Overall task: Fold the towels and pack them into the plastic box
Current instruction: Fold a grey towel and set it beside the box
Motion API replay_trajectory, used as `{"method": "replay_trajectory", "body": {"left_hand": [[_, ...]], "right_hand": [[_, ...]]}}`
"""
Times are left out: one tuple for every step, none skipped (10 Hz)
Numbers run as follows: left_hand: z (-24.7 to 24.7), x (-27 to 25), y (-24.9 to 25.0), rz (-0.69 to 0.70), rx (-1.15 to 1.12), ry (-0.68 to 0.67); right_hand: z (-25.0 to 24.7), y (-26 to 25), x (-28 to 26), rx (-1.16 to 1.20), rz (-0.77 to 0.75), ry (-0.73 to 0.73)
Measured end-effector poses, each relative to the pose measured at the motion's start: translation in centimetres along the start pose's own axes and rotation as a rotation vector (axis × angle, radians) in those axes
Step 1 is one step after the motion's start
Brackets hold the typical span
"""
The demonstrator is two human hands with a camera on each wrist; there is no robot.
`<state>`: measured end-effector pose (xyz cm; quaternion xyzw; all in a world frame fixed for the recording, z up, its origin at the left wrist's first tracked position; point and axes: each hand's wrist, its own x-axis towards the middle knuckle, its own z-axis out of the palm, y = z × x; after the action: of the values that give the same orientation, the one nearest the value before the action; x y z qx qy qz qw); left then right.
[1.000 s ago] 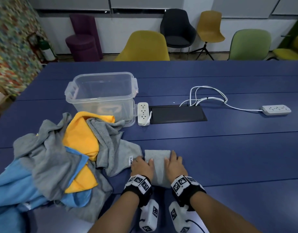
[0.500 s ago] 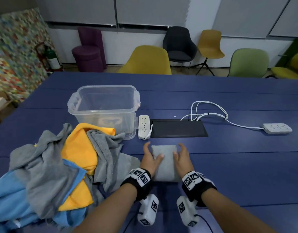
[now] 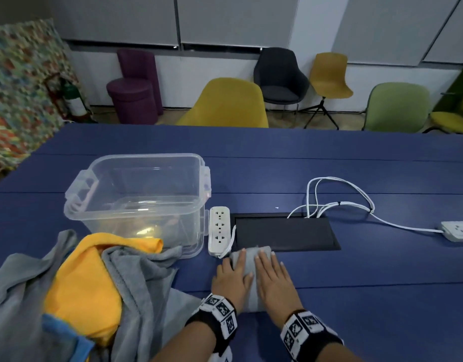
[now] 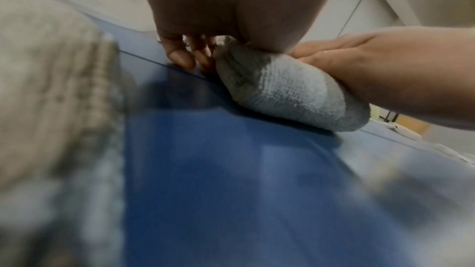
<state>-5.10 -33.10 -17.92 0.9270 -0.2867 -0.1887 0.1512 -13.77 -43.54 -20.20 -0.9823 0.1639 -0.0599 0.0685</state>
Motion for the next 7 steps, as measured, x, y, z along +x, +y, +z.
{"method": "replay_trajectory", "body": {"left_hand": [[1.6,0.6,0.1,0.108,0.077,0.063],[1.3,1.7,0.4,0.171,0.152,0.061],[-1.0,1.0,0.5,0.174,0.190,0.032],[-2.4,-0.4,-0.6,0.108,0.204,-0.015],[-4.8,-3.4,-3.0,0.079,0.279,0.033],[-6.4,-6.6,-6.7,-0.010,0.306,0.013],[-6.5,-9.6,-9.3,-0.022,0.391,-0.065]], "right_hand": [[0.2,0.4,-0.3,-0.054,0.029,-0.107],[1.2,0.5,0.4,-0.088,0.052,-0.127],[0.8,0.1,1.6,-0.086,0.108,-0.183],[-1.7,-0.8,2.0,-0.183,0.085,-0.325],[-4.8,-2.1,1.8,-0.158,0.081,-0.491],[-6.2,-6.0,0.5,-0.140,-0.092,-0.130],[-5.7,-10.7,-2.0,0.039,-0.232,-0.362]]}}
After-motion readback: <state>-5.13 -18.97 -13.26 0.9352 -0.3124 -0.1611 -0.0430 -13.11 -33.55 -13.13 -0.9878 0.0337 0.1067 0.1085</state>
